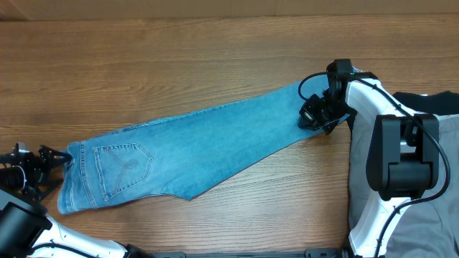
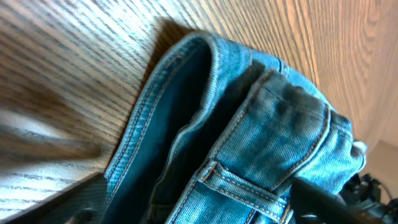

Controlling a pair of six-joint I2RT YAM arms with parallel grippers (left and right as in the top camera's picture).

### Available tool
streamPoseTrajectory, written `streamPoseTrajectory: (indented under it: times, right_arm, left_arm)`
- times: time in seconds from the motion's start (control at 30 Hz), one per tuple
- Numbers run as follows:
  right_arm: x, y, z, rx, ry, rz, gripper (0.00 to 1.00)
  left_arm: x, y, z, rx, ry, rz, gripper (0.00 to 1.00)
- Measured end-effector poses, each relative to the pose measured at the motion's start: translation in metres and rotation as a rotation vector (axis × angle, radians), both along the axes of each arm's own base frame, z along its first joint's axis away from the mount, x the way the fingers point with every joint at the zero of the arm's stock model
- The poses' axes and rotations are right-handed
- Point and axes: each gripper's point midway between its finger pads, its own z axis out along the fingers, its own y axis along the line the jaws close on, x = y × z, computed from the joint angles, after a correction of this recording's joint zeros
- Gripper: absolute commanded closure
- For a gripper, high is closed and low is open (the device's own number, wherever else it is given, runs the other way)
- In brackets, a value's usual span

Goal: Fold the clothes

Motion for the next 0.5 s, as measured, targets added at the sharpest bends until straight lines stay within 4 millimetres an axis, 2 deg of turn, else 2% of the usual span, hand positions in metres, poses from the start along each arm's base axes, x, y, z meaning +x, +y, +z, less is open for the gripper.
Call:
streamPoseTrajectory:
  times: [0.03,0.07,0.17,0.23,0.27,0.33,0.37,0.4,0.5]
  right_arm:
    - [0.0000,0.0000,0.0000,0.000,0.000,0.000,0.96]
    - [0.0000,0.0000,0.0000,0.000,0.000,0.000,0.96]
    - [0.0000,0.0001,0.0000,0.000,0.000,0.000,0.96]
    - [-0.0005,0.0000,0.0000,0.000,0.002,0.000,0.96]
    - [-0.0005,-0.0001,0.0000,0.000,0.002,0.000,0.96]
    - [-0.0004,-0.0002,0.0000,0.000,0.002,0.000,0.96]
    - [-0.0006,-0.0002,0.0000,0.000,0.003,0.000,0.96]
    - [-0.0007,-0.0002,0.0000,0.000,0.003,-0.001,0.96]
    - [-0.0006,-0.0003,0.0000,-0.001,0.003,0.000,0.96]
  left_arm:
    - [0.0009,0.0000,0.0005,-0.006,-0.002,0.009,0.00]
    - [0.0024,-0.0006,0.0016,-0.014,-0.008,0.018,0.09]
    - [0.0069,-0.0022,0.0048,-0.038,-0.026,0.042,0.54]
    - [0.0091,-0.0022,0.0058,-0.043,-0.036,0.048,0.70]
    - [0.0097,-0.0025,0.0064,-0.046,-0.040,0.049,0.83]
    - [0.0097,-0.0026,0.0065,-0.051,-0.036,0.058,0.84]
    - [0.0097,-0.0028,0.0065,-0.052,-0.035,0.059,0.80]
    - [0.0097,-0.0028,0.0065,-0.052,-0.035,0.059,0.41]
    - [0.0091,-0.0027,0.0061,-0.050,-0.031,0.058,0.41]
